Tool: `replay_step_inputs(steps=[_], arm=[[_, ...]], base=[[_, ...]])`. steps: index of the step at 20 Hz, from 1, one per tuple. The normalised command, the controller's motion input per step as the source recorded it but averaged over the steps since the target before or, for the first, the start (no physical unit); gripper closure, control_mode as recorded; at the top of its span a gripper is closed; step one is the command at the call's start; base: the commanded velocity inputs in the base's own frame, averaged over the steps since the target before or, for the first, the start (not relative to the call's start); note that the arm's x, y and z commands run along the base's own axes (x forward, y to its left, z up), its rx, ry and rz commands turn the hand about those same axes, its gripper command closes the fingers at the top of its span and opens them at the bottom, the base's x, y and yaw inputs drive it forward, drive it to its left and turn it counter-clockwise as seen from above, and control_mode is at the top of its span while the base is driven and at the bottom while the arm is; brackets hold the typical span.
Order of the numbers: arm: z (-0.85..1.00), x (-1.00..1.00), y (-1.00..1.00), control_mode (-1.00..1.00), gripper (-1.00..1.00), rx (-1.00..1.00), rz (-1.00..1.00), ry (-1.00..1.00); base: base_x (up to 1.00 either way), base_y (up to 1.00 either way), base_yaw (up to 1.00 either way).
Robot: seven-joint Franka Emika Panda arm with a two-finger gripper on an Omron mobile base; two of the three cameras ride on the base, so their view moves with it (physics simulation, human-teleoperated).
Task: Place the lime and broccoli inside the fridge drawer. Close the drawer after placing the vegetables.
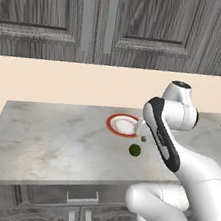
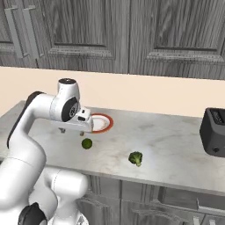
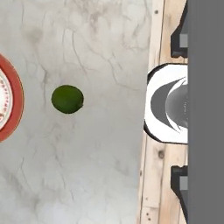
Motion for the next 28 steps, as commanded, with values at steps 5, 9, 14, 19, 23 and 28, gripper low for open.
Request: replay_step_inputs(steps=[5,9,14,19,23,28], arm=[[-0.91,0.02,0.00,-1.00,-1.00,-0.03,0.11,0.01],[-0.64,0.27,0.00,-1.00,-1.00,-0.02,0.04,0.00],[-0.26,0.36,0.05,-1.00,-1.00,-0.01,0.03,0.04],[0.00,0.38,0.20,-1.00,-1.00,-0.06,0.00,0.10],[0.00,0.14,0.04,-1.00,-1.00,-0.06,0.00,0.10],[0.00,0.01,-0.13,-1.00,-1.00,-0.01,0.00,0.05]], base=[[0.00,0.00,0.00],[0.00,0.00,0.00],[0.00,0.00,0.00],[0.00,0.00,0.00],[0.00,0.00,0.00],[0.00,0.00,0.00]])
